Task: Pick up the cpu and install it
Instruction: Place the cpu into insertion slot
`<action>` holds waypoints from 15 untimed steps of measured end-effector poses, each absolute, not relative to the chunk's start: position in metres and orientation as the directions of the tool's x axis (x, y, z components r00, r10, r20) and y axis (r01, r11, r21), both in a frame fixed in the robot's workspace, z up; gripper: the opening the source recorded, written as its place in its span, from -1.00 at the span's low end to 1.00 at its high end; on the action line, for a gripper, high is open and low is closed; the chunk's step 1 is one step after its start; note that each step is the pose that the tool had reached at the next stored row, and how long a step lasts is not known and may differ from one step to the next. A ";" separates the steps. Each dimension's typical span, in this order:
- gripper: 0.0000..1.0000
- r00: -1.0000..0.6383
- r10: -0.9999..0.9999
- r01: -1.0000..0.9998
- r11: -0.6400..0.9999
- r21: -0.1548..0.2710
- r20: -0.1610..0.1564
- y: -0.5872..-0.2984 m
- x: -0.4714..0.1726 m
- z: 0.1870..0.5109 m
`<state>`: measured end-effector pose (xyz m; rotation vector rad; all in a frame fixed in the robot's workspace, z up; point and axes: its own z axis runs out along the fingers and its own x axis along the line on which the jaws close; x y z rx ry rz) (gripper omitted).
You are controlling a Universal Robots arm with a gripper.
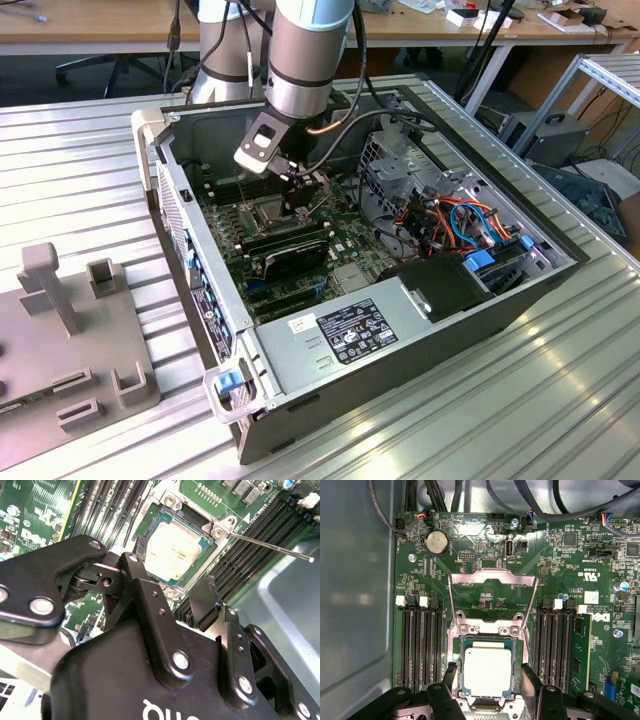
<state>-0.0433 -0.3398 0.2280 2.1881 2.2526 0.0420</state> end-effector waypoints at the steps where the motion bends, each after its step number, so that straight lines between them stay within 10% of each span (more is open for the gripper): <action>1: 0.24 -0.029 0.999 0.999 0.029 0.020 0.018 -0.340 -0.043 0.231; 15: 0.24 -0.029 0.999 0.999 0.029 0.020 0.016 -0.340 -0.043 0.236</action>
